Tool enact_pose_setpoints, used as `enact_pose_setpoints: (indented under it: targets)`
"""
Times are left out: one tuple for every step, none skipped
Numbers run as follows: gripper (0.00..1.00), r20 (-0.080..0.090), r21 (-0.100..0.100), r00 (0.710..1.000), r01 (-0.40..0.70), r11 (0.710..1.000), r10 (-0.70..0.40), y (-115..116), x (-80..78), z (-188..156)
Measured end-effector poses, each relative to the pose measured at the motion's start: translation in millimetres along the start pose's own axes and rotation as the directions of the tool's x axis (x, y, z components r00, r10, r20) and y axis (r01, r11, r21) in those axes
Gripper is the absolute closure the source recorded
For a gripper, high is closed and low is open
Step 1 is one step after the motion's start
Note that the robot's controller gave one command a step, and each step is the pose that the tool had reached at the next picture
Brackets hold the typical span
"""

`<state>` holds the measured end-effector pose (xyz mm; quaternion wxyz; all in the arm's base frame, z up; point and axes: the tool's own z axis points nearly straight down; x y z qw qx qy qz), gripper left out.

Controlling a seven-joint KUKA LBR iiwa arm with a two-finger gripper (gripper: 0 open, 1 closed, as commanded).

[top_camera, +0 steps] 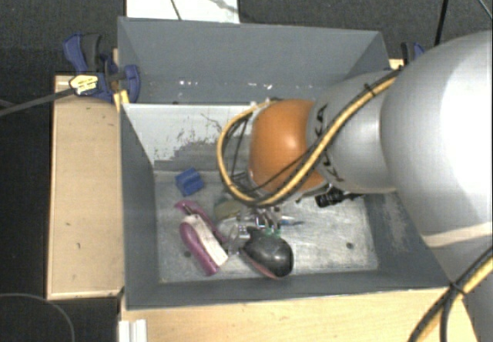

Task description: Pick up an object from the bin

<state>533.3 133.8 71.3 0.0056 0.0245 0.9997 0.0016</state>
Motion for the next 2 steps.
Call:
enact_pose_setpoints:
  targets:
    - [1.0, 0.004, -0.004, 1.0, 0.0, 1.0, 0.0, 3, -0.2, -3]
    - [1.0, -0.002, 0.0, 0.999, 0.038, 0.999, -0.038, 19, 8.6, -140]
